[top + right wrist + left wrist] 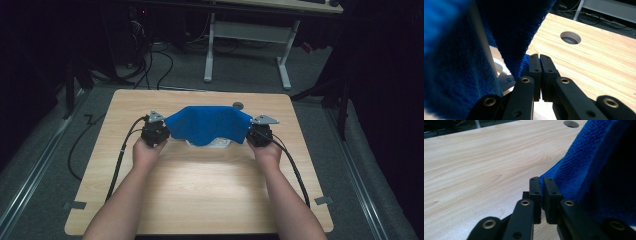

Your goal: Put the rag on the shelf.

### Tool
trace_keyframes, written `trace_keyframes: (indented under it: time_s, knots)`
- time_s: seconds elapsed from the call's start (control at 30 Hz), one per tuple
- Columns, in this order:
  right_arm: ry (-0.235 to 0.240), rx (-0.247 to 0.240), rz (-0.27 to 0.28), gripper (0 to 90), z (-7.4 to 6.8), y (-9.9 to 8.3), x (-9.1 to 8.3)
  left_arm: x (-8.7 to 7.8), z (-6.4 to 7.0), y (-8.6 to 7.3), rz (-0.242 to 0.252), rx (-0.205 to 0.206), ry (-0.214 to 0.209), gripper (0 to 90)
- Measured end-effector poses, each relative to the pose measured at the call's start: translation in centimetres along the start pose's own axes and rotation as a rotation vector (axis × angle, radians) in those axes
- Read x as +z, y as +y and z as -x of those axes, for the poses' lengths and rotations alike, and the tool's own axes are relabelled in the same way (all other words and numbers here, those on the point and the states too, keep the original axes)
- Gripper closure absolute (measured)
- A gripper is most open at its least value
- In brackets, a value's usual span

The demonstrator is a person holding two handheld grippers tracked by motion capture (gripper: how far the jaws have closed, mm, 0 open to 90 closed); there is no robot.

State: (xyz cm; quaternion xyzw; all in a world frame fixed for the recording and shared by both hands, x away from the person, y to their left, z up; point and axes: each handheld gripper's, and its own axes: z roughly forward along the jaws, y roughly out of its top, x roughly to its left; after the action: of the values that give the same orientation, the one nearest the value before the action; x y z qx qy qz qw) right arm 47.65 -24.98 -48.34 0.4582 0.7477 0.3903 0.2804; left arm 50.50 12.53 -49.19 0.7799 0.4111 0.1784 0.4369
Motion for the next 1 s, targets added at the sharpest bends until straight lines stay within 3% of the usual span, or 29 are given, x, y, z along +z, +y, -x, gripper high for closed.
trace_keyframes:
  time_s: [0.33,1.0]
  knots:
    - [-0.023,0.007,0.007,80.8,0.7,0.5,-0.9,-1.5,-1.1,0.1,0.034,-0.033,0.054,65.9]
    - [-0.056,0.026,0.041,71.1,2.3,1.5,-2.7,-4.2,-2.9,0.2,0.056,-0.053,0.108,63.1]
